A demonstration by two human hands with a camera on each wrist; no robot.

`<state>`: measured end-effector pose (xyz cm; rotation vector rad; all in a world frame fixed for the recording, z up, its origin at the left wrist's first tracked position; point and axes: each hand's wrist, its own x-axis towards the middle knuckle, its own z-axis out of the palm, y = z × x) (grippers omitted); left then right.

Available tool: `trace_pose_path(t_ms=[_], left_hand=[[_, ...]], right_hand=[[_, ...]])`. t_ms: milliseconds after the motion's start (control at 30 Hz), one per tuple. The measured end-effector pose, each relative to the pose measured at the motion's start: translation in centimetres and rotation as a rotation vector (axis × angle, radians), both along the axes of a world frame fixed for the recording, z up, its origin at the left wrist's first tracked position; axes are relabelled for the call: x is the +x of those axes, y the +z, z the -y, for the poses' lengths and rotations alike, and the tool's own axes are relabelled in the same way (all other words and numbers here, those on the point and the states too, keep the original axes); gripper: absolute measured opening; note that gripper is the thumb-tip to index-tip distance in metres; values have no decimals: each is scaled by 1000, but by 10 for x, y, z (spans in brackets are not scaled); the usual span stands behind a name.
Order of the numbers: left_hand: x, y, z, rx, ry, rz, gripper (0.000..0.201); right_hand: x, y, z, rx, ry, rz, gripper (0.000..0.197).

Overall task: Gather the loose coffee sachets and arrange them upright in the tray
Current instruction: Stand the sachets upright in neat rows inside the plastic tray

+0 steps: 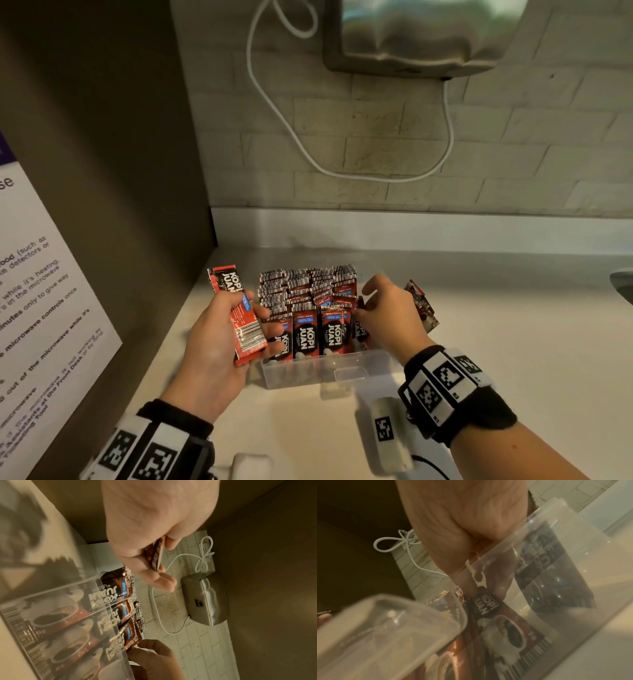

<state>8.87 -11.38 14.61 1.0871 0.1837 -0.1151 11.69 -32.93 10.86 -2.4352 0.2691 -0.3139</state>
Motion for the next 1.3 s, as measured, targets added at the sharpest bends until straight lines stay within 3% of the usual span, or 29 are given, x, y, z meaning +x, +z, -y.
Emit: trace_pose_path(t_ms=[167,400,533,1133,1300], left_hand=[[0,-1,5,26,-39,7,13],[1,-1,7,33,-77,-1,13],[3,-4,2,43,-63,-4,16],[5,-7,1,29,-84,-12,15],[5,-7,0,35,-82,-11,16]], right_hand=[[0,1,-2,-56,-3,3,28],[-2,2,-7,57,71,-63,2],[-4,5,-10,237,72,-63,11],[-8,12,-19,587,145,-118,19],[-7,7,-21,332,183,-113,27]])
